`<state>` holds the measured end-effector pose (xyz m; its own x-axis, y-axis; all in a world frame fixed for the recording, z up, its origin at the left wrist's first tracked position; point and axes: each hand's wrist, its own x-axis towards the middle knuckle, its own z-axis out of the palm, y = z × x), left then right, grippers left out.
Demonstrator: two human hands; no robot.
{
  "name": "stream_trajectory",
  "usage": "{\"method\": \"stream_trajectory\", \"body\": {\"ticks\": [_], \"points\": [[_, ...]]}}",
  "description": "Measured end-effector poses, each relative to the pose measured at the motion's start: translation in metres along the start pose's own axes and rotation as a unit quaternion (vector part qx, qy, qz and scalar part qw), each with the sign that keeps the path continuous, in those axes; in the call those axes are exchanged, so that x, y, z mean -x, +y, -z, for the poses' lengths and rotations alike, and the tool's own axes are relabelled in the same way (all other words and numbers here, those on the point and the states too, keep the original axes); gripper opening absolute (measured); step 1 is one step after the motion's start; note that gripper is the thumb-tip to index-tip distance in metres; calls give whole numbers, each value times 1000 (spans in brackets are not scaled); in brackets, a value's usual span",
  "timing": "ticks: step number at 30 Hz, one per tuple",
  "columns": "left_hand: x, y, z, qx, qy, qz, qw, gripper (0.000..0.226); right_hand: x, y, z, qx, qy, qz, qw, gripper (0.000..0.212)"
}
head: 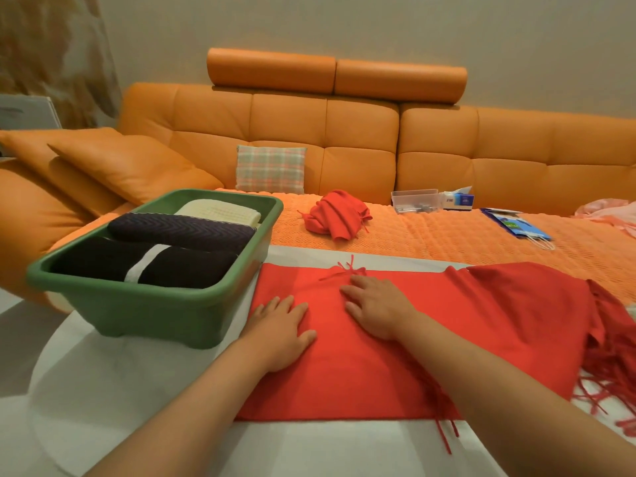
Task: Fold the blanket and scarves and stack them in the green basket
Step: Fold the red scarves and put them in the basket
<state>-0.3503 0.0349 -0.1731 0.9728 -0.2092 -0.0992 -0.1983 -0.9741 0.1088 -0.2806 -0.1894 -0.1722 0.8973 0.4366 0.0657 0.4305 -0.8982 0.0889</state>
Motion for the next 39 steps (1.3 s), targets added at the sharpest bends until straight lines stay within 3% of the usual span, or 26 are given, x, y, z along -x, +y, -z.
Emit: {"method": "stream_trajectory", "body": {"ticks": [4, 10, 12, 15, 20, 24, 28, 34, 36, 39], "points": [[21, 0, -1, -6, -8, 24, 1000, 65, 27, -2, 2, -44, -89, -85, 991, 61], [61, 2, -3, -93, 68, 75, 990, 36, 71, -33, 19, -118, -48, -121, 984, 62], [70, 3, -5, -123, 88, 113, 982, 30, 88, -44, 17, -121, -77, -116, 983, 65], [84, 5, -3, -90, 88, 193, 973, 37, 115, -55, 11, -122, -122, -120, 978, 67], [98, 0, 2, 14, 70, 230, 971, 37, 137, -62, 8, -115, -91, -157, 977, 68], [98, 8, 14, 129, 115, 208, 963, 27, 144, -65, 6, -126, -106, -187, 969, 71], [93, 17, 31, 254, 197, 123, 939, 9, 139, -74, 8, -149, -104, -188, 965, 74], [74, 43, 56, 361, 255, 63, 895, 12, 124, -89, 18, -208, -123, -151, 959, 68], [63, 57, 63, 402, 269, 50, 874, 12, 122, -76, 30, -299, -87, -145, 939, 63], [43, 83, 76, 444, 276, 20, 852, 11, 129, -38, 50, -455, 16, -177, 873, 52]]}}
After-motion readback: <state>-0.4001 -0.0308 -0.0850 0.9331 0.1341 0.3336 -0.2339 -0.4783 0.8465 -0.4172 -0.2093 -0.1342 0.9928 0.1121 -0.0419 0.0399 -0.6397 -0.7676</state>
